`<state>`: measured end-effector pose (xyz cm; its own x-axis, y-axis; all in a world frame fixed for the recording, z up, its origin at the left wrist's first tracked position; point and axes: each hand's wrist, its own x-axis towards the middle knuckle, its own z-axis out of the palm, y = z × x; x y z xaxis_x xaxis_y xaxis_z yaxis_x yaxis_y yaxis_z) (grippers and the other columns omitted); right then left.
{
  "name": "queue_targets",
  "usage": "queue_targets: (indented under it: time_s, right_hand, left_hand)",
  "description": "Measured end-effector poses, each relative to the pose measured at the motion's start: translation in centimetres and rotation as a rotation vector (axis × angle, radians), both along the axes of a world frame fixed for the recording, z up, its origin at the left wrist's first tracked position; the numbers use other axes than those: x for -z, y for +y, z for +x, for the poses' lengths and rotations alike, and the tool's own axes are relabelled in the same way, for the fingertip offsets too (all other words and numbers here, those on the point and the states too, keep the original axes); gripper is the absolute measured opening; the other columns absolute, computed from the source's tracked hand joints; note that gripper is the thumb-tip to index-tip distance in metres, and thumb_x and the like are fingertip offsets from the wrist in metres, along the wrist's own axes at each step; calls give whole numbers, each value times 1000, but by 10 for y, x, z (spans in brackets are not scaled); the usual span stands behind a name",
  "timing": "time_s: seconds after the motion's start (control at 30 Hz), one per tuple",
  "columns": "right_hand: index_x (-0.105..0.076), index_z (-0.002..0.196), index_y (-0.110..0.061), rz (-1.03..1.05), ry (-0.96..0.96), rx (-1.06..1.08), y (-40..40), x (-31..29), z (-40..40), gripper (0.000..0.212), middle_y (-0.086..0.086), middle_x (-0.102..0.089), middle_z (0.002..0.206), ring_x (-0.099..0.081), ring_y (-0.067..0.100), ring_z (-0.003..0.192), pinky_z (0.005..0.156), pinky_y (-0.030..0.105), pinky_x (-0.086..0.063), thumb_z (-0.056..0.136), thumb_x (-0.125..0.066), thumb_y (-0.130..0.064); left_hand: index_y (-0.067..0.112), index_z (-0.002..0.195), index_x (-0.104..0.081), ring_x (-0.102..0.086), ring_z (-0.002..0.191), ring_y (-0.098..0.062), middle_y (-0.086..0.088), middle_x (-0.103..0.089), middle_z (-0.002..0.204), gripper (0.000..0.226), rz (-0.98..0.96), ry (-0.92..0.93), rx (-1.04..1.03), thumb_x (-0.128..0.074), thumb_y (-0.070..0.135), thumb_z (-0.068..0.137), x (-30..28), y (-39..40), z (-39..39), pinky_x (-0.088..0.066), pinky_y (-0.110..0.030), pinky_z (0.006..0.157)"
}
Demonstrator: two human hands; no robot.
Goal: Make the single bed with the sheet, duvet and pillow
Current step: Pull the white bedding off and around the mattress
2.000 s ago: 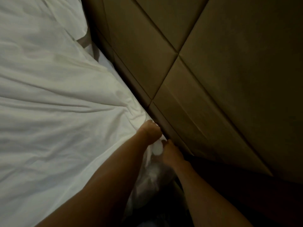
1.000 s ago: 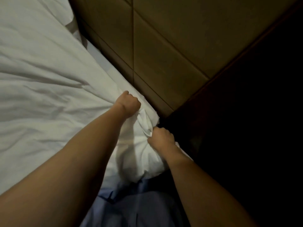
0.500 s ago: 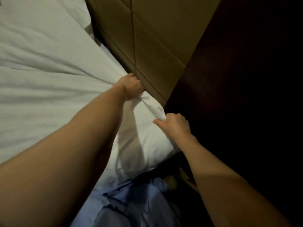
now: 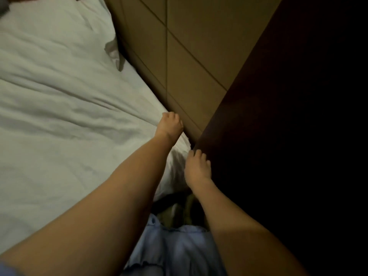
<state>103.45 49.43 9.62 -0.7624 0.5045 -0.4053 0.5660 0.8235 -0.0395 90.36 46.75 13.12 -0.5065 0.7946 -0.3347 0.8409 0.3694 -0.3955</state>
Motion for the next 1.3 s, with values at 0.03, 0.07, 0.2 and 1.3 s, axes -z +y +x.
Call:
queue_targets:
  time_s: [0.03,0.07,0.2,1.3]
  right_hand:
    - [-36,134,-8,14,3,-36,-1,-5,-5,40,14,-39,137,-41,28,125,98,35,-39,97,-45,-19]
    - [-36,134,-8,28,0,-72,-1,-8,-10,40,14,-39,138,-41,28,126,99,35,-38,96,-45,-18]
    - [-39,130,-8,58,-22,-202,-10,-16,-30,34,13,-41,136,-41,28,125,99,35,-38,97,-40,-13]
    - [-40,126,-6,6,157,-1687,-771,-57,-63,36,12,-46,126,-45,26,114,88,31,-40,91,-49,-11]
  left_hand:
    - [2,128,-45,-45,117,-31,-16,-46,127,34,14,-4,-18,-40,5,94,-4,-5,-1,-37,-38,97]
    - [2,128,-45,-45,118,-32,-16,-46,127,34,29,-10,-41,-39,5,94,-9,-11,-2,-37,-38,98]
    - [1,127,-45,-45,117,-31,-16,-46,127,33,47,-30,-158,-41,4,94,-18,-40,-9,-37,-38,97]
    - [4,122,-49,-46,116,-24,-13,-49,124,32,139,-21,-1803,-51,4,89,-48,-843,165,-38,-30,98]
